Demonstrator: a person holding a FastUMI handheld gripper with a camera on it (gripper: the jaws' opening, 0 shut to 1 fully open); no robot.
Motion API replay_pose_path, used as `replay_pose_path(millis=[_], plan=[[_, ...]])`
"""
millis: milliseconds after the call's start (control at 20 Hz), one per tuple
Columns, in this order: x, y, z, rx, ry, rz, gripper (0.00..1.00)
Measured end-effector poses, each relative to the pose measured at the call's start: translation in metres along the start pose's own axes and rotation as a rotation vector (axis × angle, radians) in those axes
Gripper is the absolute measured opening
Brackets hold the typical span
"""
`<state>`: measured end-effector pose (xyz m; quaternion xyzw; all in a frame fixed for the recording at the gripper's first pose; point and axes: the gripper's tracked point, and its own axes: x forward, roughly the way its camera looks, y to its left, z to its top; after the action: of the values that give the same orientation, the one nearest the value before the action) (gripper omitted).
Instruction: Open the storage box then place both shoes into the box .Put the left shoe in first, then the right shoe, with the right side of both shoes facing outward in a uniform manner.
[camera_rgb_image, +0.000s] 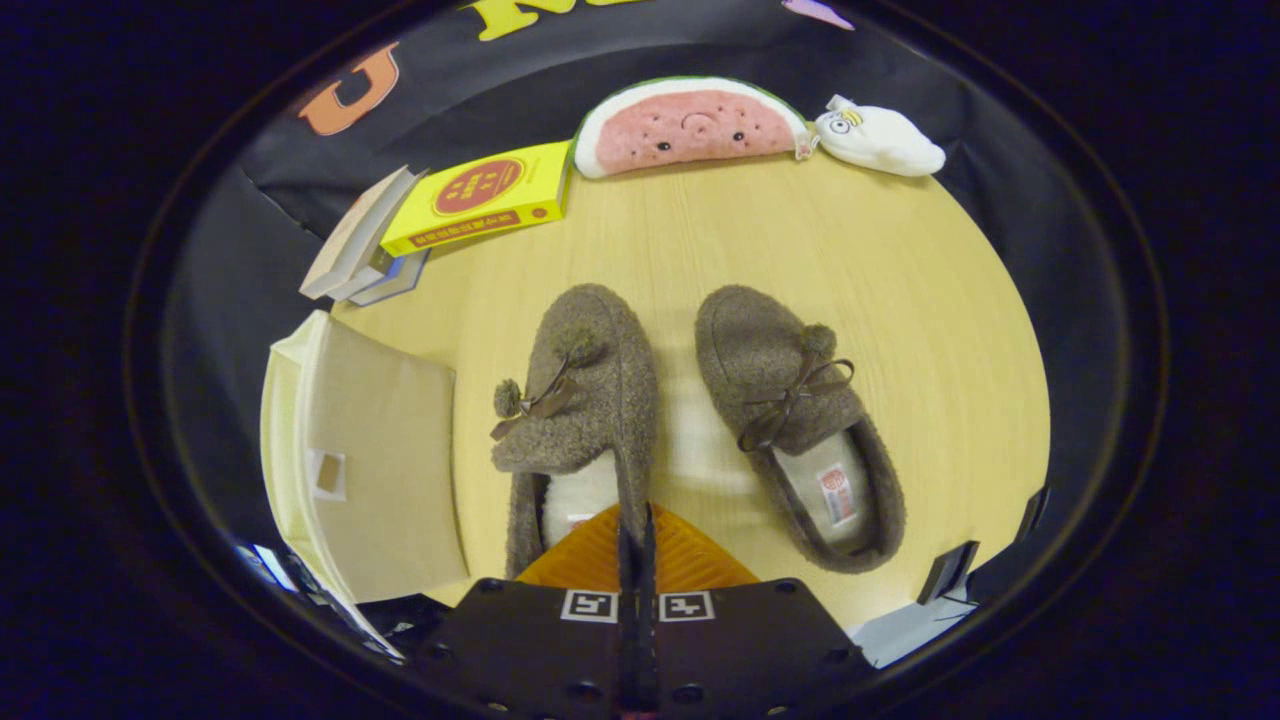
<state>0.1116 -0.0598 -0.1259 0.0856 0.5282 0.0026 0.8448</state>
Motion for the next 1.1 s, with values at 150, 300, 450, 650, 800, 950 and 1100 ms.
replay_pose_path(millis=[150,300,450,650,800,950,1100], plan=[[-0.033,0.020,-0.004,-0.020,-0.039,0.036,0.01],[-0.067,0.048,-0.012,-0.039,-0.073,0.085,0.00],[-0.098,0.085,-0.014,-0.042,-0.128,0.141,0.00],[-0.123,0.143,-0.015,-0.073,-0.160,0.199,0.00],[-0.117,0.188,-0.016,-0.112,-0.162,0.210,0.00],[-0.092,0.233,-0.022,-0.135,-0.134,0.221,0.00],[-0.059,0.265,-0.027,-0.116,-0.103,0.226,0.00]])
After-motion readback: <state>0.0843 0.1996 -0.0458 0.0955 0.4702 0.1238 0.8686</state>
